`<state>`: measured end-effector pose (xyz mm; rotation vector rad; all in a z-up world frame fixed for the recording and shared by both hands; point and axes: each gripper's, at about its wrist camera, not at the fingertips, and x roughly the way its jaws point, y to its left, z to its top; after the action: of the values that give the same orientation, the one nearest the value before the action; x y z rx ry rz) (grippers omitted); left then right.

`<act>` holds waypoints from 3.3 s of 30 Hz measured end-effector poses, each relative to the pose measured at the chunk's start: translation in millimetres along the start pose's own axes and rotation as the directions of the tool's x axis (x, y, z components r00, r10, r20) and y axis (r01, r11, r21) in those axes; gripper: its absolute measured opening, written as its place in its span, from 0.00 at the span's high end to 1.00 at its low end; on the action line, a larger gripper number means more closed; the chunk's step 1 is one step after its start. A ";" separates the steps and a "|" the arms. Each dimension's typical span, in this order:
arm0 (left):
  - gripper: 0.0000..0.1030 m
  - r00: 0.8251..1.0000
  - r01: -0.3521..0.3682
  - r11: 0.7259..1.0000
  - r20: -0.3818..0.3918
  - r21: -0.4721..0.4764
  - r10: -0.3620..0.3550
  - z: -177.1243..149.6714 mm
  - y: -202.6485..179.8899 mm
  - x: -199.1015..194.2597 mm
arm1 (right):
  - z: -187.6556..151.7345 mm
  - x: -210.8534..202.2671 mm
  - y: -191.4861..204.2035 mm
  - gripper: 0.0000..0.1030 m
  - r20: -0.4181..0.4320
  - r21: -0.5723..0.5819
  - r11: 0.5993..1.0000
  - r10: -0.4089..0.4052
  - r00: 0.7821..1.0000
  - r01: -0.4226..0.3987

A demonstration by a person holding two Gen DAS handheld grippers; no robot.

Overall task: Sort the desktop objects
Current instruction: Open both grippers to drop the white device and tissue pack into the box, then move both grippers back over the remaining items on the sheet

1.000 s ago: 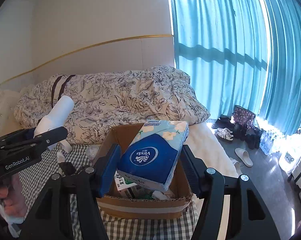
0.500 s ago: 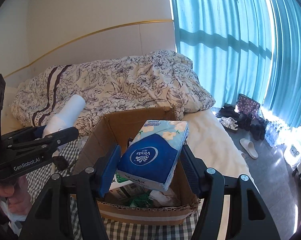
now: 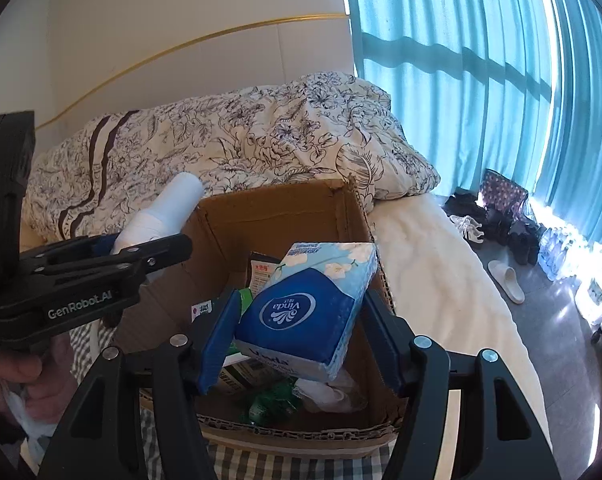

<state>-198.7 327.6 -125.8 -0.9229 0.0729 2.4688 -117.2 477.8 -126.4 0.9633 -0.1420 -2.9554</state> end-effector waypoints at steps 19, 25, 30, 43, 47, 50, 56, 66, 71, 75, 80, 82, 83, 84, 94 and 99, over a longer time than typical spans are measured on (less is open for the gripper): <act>0.27 0.999 0.000 1.000 0.047 -0.024 0.001 14.2 5.2 -19.8 | 3.5 -8.7 4.7 0.36 0.023 -0.010 0.999 -0.039 0.999 0.040; 0.22 0.996 -0.013 0.999 0.092 -0.053 0.018 20.2 18.5 -55.5 | 11.4 -30.5 13.8 0.35 0.044 -0.003 0.999 -0.036 0.998 0.036; 0.21 0.992 -0.038 0.997 0.120 -0.071 0.046 21.7 31.3 -87.9 | 17.7 -51.3 27.4 0.31 0.070 -0.009 1.000 -0.028 0.997 0.029; 0.15 0.970 -0.100 0.984 0.207 -0.146 0.129 13.8 85.8 -183.9 | 29.5 -98.6 78.0 0.26 0.156 -0.020 1.000 -0.001 0.988 0.004; 0.14 0.962 -0.125 0.982 0.226 -0.144 0.156 7.6 99.5 -209.3 | 29.7 -105.9 94.6 0.26 0.161 -0.027 1.000 0.013 0.987 -0.009; 0.10 0.952 -0.142 0.979 0.249 -0.148 0.176 3.2 109.1 -229.2 | 32.9 -115.4 112.2 0.24 0.175 -0.056 0.998 0.011 0.984 -0.001; 0.07 0.936 -0.175 0.971 0.280 -0.160 0.215 -3.8 131.2 -263.8 | 35.1 -131.2 138.3 0.19 0.198 -0.076 0.997 0.033 0.980 -0.018; 0.00 0.896 -0.252 0.945 0.319 -0.210 0.310 -15.1 182.5 -323.4 | 42.4 -142.7 190.5 0.11 0.223 -0.130 0.989 0.093 0.970 -0.065; 0.00 0.888 -0.277 0.934 0.311 -0.226 0.339 -24.9 200.5 -338.0 | 41.4 -141.4 216.5 0.10 0.222 -0.162 0.983 0.122 0.967 -0.086; 0.00 0.883 -0.297 0.929 0.307 -0.220 0.355 -31.6 210.4 -340.6 | 38.7 -138.0 232.0 0.05 0.215 -0.176 0.978 0.148 0.965 -0.111; 0.00 0.880 -0.321 0.927 0.302 -0.194 0.368 -38.6 215.6 -332.9 | 36.5 -126.3 249.2 0.00 0.216 -0.196 0.974 0.154 0.964 -0.111; 0.00 0.880 -0.332 0.925 0.291 -0.187 0.375 -41.0 218.1 -326.1 | 38.4 -117.1 255.7 0.00 0.191 -0.198 0.973 0.157 0.969 -0.119; 0.00 0.881 -0.335 0.923 0.285 -0.188 0.378 -42.7 219.6 -323.1 | 39.8 -114.2 257.6 0.00 0.178 -0.198 0.972 0.165 0.970 -0.129; 0.00 0.882 -0.336 0.922 0.280 -0.190 0.379 -44.6 221.0 -321.1 | 40.1 -112.3 259.3 0.00 0.169 -0.198 0.970 0.175 0.970 -0.140; 0.00 0.888 -0.340 0.906 0.231 -0.253 0.397 -67.6 238.2 -299.3 | 31.8 -97.2 275.1 0.00 0.151 -0.223 0.963 0.186 0.971 -0.150; 0.00 0.895 -0.357 0.897 0.180 -0.261 0.409 -87.0 243.3 -271.8 | 10.2 -69.6 282.9 0.00 0.099 -0.224 0.961 0.189 0.977 -0.163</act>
<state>-85.6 -22.2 -51.4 -0.7568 -0.1137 2.9902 -66.9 200.9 -50.2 0.7071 0.0840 -2.7911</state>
